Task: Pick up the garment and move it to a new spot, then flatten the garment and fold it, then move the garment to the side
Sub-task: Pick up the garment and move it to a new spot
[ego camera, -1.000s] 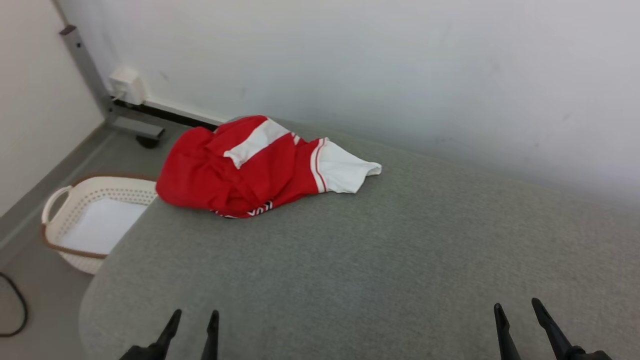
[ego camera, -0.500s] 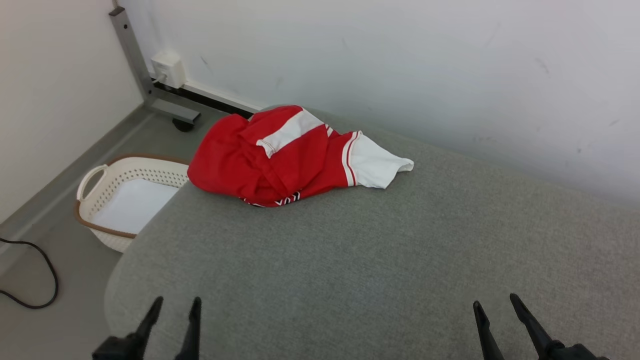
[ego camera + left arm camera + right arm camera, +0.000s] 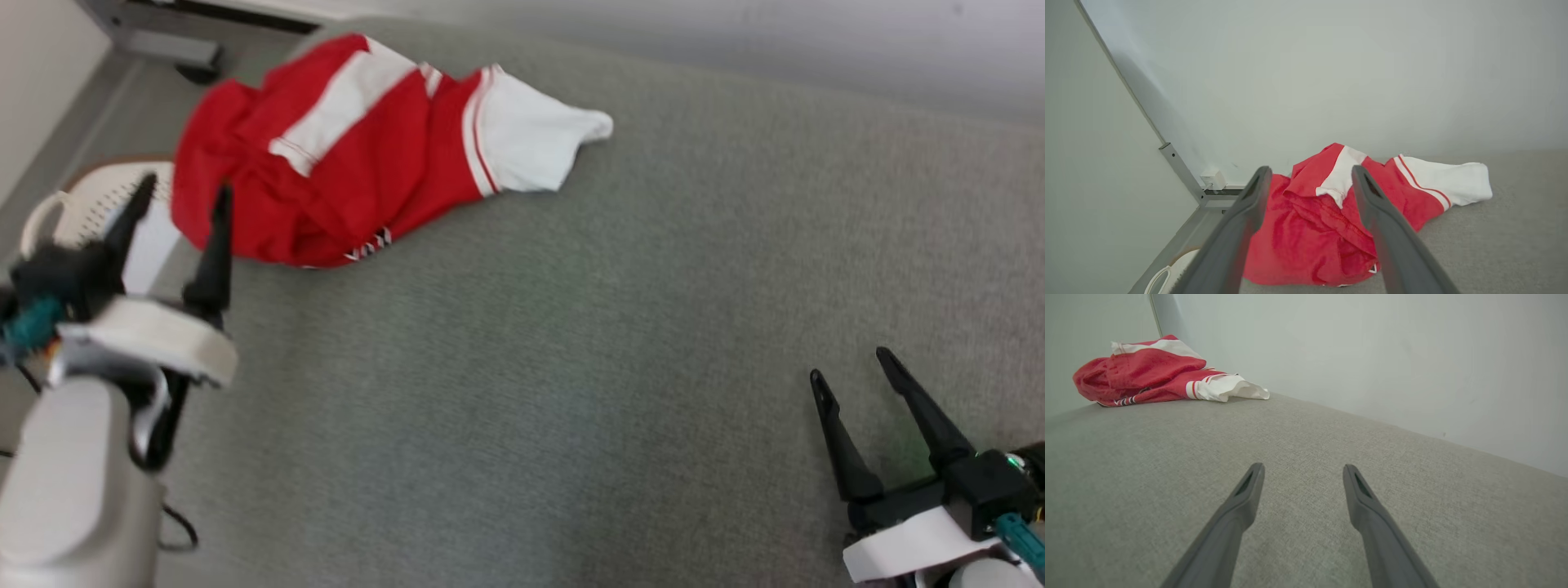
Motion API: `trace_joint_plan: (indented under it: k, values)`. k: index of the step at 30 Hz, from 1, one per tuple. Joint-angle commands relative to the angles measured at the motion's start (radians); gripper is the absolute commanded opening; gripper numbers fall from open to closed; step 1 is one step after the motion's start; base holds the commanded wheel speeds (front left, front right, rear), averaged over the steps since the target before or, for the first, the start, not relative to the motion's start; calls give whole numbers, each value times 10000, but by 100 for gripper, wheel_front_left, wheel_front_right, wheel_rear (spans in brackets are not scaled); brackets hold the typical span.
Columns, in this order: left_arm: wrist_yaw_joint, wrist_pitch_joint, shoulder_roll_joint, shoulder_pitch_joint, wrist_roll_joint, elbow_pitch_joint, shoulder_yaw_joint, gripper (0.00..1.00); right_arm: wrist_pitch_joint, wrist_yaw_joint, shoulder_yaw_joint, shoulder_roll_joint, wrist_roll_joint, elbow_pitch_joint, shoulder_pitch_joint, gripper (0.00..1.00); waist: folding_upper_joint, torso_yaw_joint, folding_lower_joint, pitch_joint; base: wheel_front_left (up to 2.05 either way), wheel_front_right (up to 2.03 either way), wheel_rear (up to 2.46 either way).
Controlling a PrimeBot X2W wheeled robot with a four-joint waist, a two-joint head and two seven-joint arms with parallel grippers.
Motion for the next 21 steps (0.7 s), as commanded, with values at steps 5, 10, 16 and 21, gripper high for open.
trace_joint_plan:
  k: [5, 10, 16, 21]
  values:
    - [-40, 952, 729, -2078, -62, 1458, -117, 100, 15, -25, 43, -446, -87, -85, -430, 100, 0, -957, -2, 1856, 0, 0, 0]
    - [-67, 1777, 1042, -3345, -604, 3029, -517, 100, 82, -35, 24, -777, -140, -72, -466, 100, 0, -1266, -2, 2383, 0, 0, 0]
    - [-65, 2301, 1350, -4107, -1418, 4394, -1438, 100, 129, -56, 31, -951, -177, -52, -370, 100, 0, -1534, -2, 2665, 0, 0, 0]
    - [-53, 2388, 1615, -4412, -1714, 5187, -1959, 0, 141, -56, 0, -861, -178, -8, -200, 100, 0, -1665, -2, 2541, 0, 0, 0]
